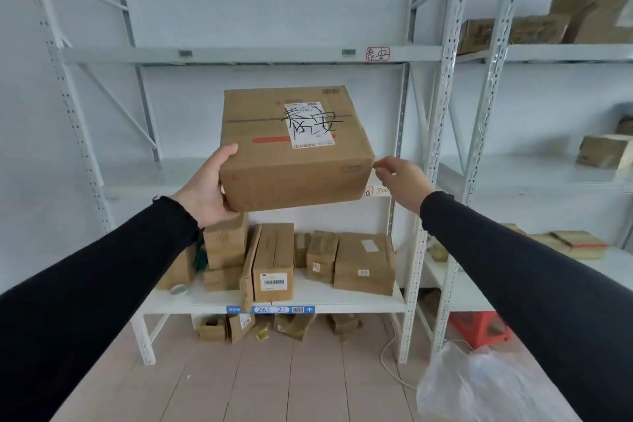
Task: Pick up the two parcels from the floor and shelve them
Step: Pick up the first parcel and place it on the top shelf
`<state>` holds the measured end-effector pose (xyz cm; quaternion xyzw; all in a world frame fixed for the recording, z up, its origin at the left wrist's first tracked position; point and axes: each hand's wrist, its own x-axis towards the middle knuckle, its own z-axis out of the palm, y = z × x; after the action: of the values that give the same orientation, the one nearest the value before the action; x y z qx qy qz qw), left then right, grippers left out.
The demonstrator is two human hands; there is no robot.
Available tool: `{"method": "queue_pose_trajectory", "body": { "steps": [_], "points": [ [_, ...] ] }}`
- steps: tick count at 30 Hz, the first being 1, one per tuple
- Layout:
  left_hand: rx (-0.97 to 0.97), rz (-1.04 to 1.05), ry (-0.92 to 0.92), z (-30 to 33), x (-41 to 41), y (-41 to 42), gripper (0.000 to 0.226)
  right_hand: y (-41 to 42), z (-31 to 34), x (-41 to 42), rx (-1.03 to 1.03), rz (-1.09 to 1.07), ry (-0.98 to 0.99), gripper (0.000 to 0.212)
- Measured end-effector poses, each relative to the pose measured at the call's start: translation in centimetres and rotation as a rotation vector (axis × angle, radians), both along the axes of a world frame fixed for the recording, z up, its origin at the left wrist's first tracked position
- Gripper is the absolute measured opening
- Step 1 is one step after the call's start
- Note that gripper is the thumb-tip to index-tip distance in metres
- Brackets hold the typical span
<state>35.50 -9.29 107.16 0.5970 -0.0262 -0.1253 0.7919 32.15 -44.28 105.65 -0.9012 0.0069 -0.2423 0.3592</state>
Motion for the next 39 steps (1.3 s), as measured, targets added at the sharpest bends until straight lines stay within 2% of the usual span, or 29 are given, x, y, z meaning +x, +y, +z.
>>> {"method": "queue_pose_trajectory", "body": {
  "steps": [8,15,27,33,39],
  "points": [
    [0.013,-0.007,-0.033,4.8,5.2,-2.6,0.064,-2.8,3.3,5.5,-0.130,-0.090,-0.033,0.029],
    [0.015,-0.059,-0.095,8.8,12.3,-1.9,0.065,-2.1,6.6,11.5,-0.225,-0.183,-0.047,0.029],
    [-0.015,-0.089,-0.256,17.9,25.8,3.6,0.039,4.5,16.3,22.2,-0.372,-0.291,-0.093,0.027],
    [0.001,-0.106,-0.353,22.0,31.0,0.6,0.043,2.5,20.0,26.5,-0.417,-0.338,-0.153,0.028],
    [-0.009,-0.105,-0.398,24.8,35.4,-5.8,0.046,-3.8,22.3,29.3,-0.511,-0.406,-0.200,0.030]
  ]
}}
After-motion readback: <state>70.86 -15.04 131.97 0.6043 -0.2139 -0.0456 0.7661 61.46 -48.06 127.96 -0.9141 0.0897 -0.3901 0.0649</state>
